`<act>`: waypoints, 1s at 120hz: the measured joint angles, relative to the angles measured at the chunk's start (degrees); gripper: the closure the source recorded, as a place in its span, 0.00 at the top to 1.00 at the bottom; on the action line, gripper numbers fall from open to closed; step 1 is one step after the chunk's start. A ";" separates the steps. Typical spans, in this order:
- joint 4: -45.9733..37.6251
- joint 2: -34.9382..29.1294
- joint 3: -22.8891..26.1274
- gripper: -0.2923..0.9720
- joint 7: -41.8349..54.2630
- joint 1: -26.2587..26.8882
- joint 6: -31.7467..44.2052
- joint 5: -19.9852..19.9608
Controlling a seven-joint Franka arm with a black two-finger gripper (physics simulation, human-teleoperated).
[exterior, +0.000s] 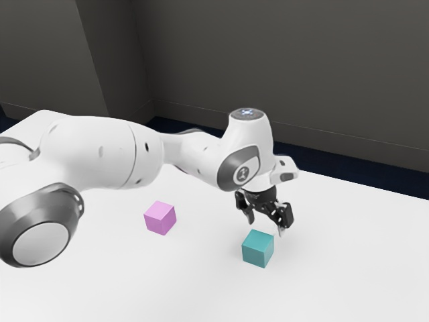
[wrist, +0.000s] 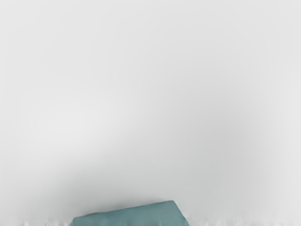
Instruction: Pick up the blue block with one arm, and put the blue block on the pink block with one arm
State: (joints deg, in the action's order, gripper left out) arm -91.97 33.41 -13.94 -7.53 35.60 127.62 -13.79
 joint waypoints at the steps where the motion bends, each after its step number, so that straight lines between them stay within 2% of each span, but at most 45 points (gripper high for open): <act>1: -0.19 -0.07 -0.08 0.75 -0.03 0.03 0.01 -0.01; 68: -2.44 0.78 -0.64 0.75 -1.90 0.04 0.35 -0.65; 90: -2.53 1.41 -0.60 0.75 -2.39 0.22 3.37 -0.88; 120: -5.62 0.48 -0.64 0.75 -2.89 0.68 6.26 -3.47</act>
State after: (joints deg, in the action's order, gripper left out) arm -97.59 33.88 -14.58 -10.42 36.29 133.88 -17.25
